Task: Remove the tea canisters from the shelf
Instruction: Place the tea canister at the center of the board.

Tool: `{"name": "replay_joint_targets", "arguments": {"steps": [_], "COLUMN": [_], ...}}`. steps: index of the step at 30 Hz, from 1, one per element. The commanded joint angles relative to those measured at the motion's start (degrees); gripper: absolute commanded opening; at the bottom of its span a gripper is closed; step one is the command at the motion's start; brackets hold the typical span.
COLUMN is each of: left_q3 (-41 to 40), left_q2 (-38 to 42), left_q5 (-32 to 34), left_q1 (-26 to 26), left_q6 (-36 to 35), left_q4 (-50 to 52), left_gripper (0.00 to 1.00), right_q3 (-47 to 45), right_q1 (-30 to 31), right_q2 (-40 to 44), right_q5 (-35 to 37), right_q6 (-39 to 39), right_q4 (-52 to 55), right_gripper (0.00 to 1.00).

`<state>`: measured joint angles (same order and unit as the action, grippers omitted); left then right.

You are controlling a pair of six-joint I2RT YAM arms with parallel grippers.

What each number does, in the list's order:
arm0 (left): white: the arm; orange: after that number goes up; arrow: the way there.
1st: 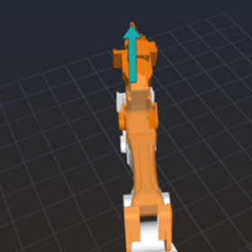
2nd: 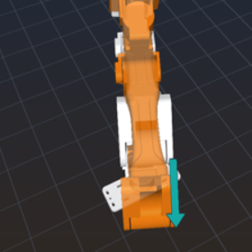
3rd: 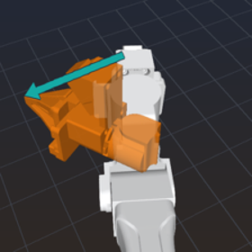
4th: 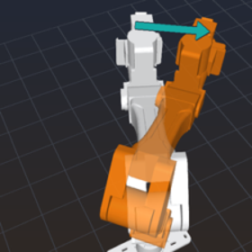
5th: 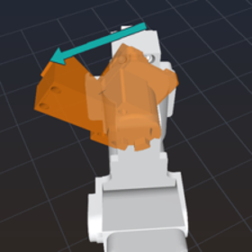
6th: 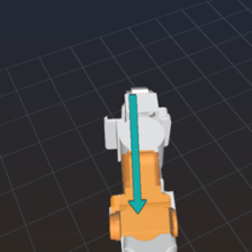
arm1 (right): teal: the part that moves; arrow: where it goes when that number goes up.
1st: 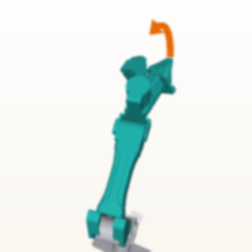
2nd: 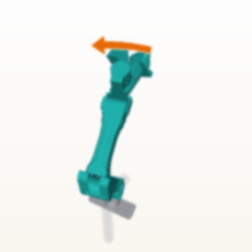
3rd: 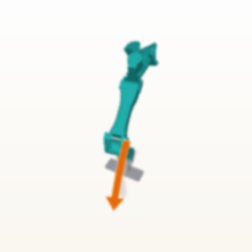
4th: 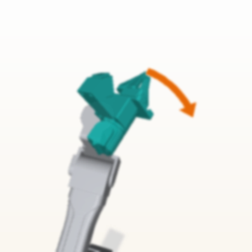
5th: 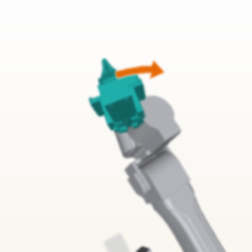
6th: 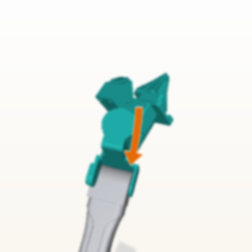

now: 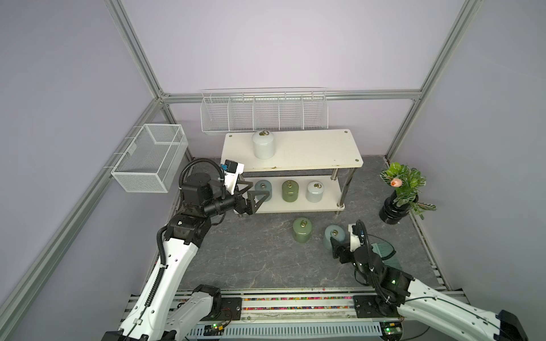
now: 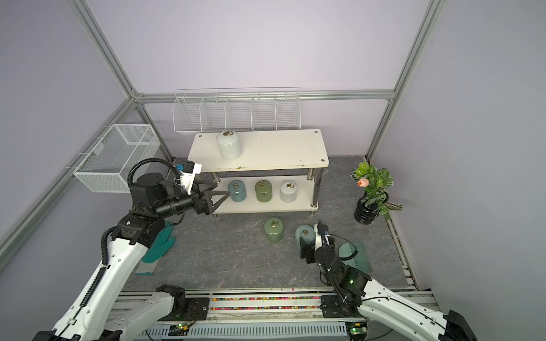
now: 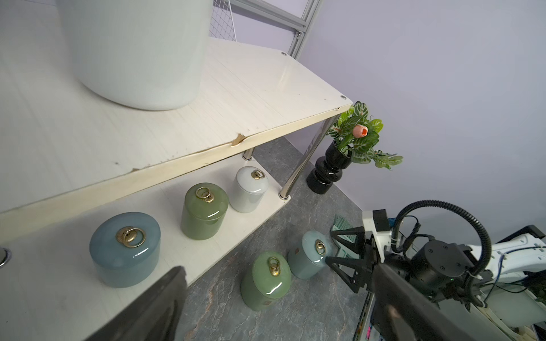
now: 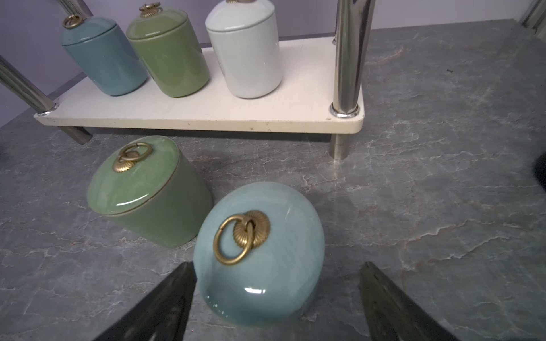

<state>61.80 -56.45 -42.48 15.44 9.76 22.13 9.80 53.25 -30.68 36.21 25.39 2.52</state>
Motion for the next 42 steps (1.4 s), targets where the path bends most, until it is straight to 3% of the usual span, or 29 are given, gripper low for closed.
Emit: {"name": "replay_joint_targets", "arguments": {"steps": [1, 16, 36, 42], "left_q3": [0.1, 0.9, -0.4, 4.7], "left_q2": [0.4, 2.7, 6.1, 2.3], "left_q5": [1.0, 3.8, 6.0, 12.8], "left_q1": [0.2, 0.2, 0.1, 0.3], "left_q6": [-1.8, -0.5, 7.2, 6.0], "left_q4": [0.1, 1.6, -6.5, -2.7], "left_gripper": [0.99, 0.99, 0.99, 0.99], "right_q3": [3.7, 14.6, 20.7, 21.4], "right_q1": [0.2, 0.7, 1.7, 1.8], "right_q2": [-0.9, -18.6, -22.6, -23.9], "right_q5": [1.9, -0.8, -1.4, -1.7], "right_q6": [-4.0, -12.2, -16.8, -17.4], "right_q4": [1.0, -5.1, -5.7, -6.0], "right_gripper": [0.89, 0.89, 0.89, 0.89]}}
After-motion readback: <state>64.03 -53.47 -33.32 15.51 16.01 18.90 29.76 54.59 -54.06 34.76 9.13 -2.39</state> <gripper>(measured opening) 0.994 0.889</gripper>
